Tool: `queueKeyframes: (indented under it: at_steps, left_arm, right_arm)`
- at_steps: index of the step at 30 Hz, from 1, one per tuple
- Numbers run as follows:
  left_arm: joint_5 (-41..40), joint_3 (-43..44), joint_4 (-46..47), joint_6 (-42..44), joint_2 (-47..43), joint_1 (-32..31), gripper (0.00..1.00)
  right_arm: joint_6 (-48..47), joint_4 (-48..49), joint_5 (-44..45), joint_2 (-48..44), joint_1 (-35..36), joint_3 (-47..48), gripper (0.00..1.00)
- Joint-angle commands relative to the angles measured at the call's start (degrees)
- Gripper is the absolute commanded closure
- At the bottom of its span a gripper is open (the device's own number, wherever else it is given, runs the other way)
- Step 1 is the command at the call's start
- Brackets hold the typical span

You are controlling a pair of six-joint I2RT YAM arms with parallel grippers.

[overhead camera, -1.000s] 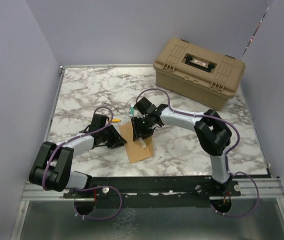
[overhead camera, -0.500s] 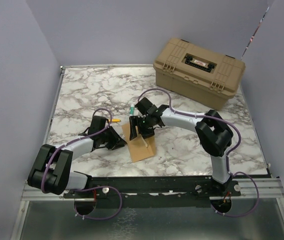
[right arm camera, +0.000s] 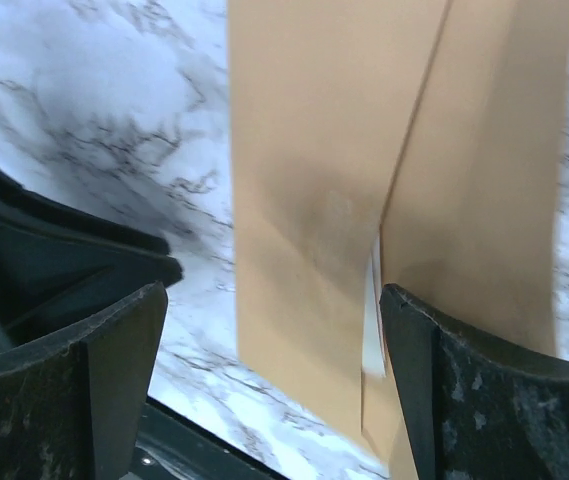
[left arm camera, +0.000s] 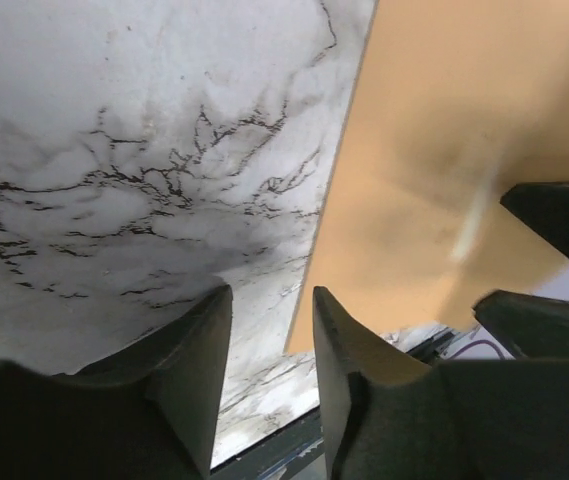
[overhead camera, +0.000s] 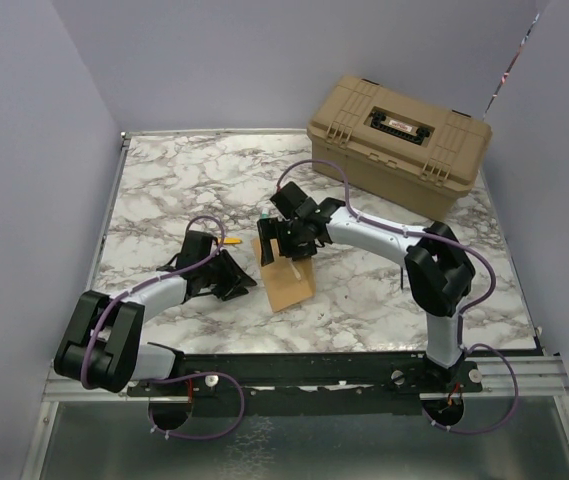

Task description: Place the letter into the envelope and seal it

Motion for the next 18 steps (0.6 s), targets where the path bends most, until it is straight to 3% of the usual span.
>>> queueKeyframes:
  at_steps: [1,7,12,18]
  left_arm:
    - [-5.0,-2.0,-6.8,1.8,0.6,0.0,0.55]
    - [-4.9,-0.7,-6.8,2.7,1.5,0.0,0.48]
    - [-5.3,1.0,-6.6,4.0,3.0,0.0,0.52]
    - [-0.1,3.1,-4.2,5.4,7.0,0.0,0.56]
  right_arm:
    - [-3.0,2.6,5.7,-4.7,0.2,-4.2,0.08]
    - [-1.8,-0.4,5.4,-2.4,0.3,-2.2,0.09]
    - [1.2,-0.8,7.3,-2.6,0.3,-4.2,0.21]
    - [3.4,3.7,2.2,-2.0,0.2,-9.0,0.16]
